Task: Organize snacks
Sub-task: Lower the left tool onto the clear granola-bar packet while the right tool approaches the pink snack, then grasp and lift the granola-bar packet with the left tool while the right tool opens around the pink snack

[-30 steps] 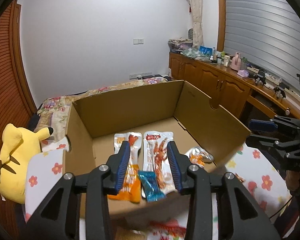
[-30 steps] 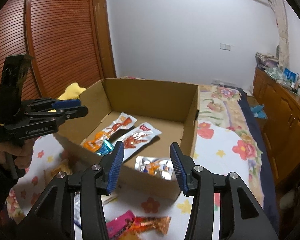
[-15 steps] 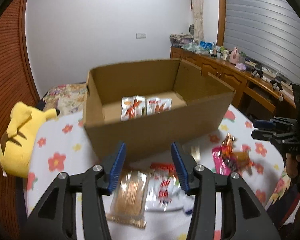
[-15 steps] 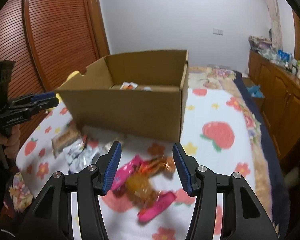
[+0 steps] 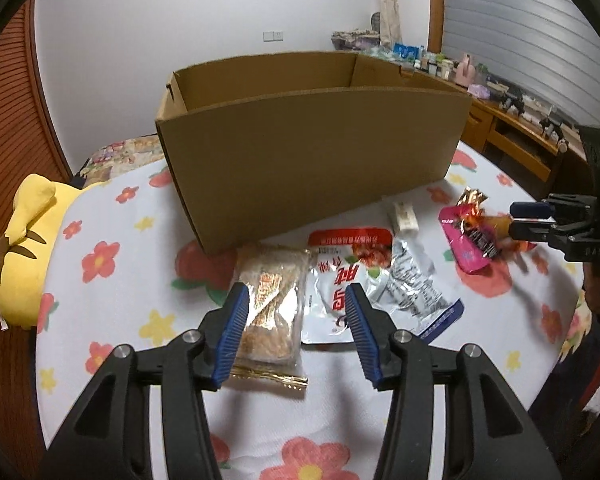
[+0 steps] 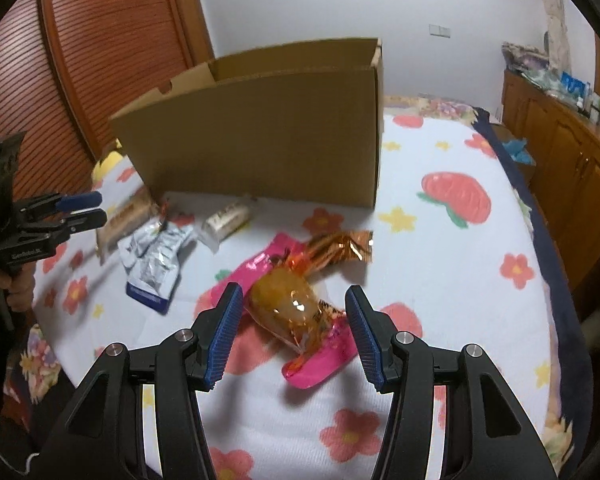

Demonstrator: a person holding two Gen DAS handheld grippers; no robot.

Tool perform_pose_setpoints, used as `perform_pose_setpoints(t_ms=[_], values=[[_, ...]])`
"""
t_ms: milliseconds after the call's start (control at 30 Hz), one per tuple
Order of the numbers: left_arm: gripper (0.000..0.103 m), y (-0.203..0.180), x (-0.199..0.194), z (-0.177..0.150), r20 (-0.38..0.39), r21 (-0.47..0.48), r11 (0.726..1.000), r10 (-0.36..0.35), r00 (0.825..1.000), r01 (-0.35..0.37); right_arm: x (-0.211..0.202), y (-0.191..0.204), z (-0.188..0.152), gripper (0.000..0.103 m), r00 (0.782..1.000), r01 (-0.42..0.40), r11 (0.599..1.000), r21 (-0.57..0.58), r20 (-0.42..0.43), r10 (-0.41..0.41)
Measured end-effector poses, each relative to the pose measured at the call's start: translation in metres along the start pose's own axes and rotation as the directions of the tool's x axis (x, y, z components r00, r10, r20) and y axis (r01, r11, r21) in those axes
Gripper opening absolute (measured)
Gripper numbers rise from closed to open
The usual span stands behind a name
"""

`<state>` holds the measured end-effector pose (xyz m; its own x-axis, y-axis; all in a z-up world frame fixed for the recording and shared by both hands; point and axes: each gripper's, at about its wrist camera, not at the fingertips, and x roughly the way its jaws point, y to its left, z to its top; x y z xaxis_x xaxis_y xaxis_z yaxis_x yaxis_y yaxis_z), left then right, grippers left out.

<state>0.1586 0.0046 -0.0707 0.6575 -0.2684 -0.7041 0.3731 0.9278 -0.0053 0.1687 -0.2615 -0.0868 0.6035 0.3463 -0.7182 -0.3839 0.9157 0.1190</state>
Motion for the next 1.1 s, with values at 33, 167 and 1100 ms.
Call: perform_pose_setpoints(t_ms=[33,167,1100], values=[[0.05,0.0,0.003,-0.001,-0.009,0.001,1.0,0.004,1.0,-0.004,0.002,0.0,-0.001,0.054,1.0,0.006,1.0,-0.003,-0.004,-0.006],[0.051,0.003,0.01,-0.001,-0.025,-0.004,1.0,0.011,1.0,-0.011,0.004,-0.001,0.001,0.055,1.0,0.01,1.0,-0.006,-0.003,-0.01],[0.045,0.021,0.048,-0.002,-0.098,-0.06,0.996,0.054,0.994,-0.06,-0.009,0.028,-0.006,0.064,0.999,-0.029,0.993,-0.117,-0.046,0.024]])
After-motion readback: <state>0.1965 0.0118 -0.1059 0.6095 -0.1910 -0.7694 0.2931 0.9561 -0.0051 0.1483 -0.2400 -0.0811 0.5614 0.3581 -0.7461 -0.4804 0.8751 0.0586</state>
